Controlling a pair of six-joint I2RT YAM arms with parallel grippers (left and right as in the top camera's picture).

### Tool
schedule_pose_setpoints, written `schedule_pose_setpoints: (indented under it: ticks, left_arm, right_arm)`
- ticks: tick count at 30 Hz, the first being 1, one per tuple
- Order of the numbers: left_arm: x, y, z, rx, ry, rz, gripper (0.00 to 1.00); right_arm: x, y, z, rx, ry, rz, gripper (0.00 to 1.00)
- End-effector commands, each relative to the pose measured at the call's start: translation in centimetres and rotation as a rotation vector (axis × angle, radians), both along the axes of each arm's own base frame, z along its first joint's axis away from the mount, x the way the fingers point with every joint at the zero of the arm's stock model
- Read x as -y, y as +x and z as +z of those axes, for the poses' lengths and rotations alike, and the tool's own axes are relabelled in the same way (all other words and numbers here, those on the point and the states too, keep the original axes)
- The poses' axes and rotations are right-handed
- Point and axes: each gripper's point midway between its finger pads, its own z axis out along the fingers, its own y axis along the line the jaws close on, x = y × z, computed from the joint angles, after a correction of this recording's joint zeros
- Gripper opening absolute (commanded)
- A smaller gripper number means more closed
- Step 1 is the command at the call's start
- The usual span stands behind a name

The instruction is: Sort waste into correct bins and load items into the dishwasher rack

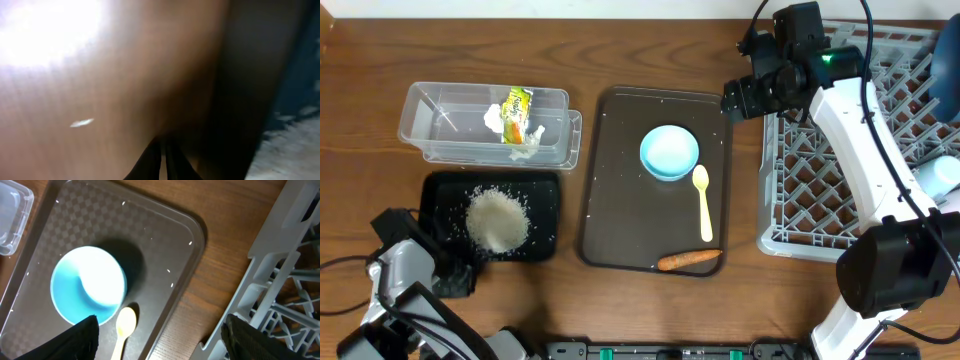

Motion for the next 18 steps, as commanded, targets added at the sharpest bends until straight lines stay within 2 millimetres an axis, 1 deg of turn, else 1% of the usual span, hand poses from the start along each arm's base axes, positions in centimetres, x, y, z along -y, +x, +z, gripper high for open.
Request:
schedule_pose_setpoints:
  ticks: [1, 4, 8, 14, 16, 18]
  left_arm:
    - [2.5, 1.9, -1.1, 0.067, -0.113, -0.054, 0.08]
    - [3.0, 3.5, -1.0, 0.126, -0.121, -0.09, 0.08]
    - [2.9, 5.0, -0.7, 0.182, -0.105, -0.113, 0.06]
    - [2.4, 5.7, -0.1, 0.203, -0.093, -0.117, 0.07]
    - [2.6, 5.6, 0.3, 0.206, -0.093, -0.136, 0.06]
    - [3.0, 5.1, 0.7, 0.196, -0.096, -0.174, 0.06]
  right_arm:
    - [-0.3, -0.2, -0.3, -0.019, 0.011, -0.004, 0.78]
    - [-0.2, -0.4, -0.4, -0.026, 0.01, -0.003, 0.78]
    - [-0.2, -0.4, -0.4, -0.028, 0.009, -0.004, 0.77]
    - [-0.2, -0.4, -0.4, -0.028, 0.009, -0.003, 0.78]
    - [-0.2, -0.4, -0.4, -0.028, 0.009, -0.003, 0.79]
    - [-0.2, -0.4, -0.4, -0.028, 0.009, -0.003, 0.81]
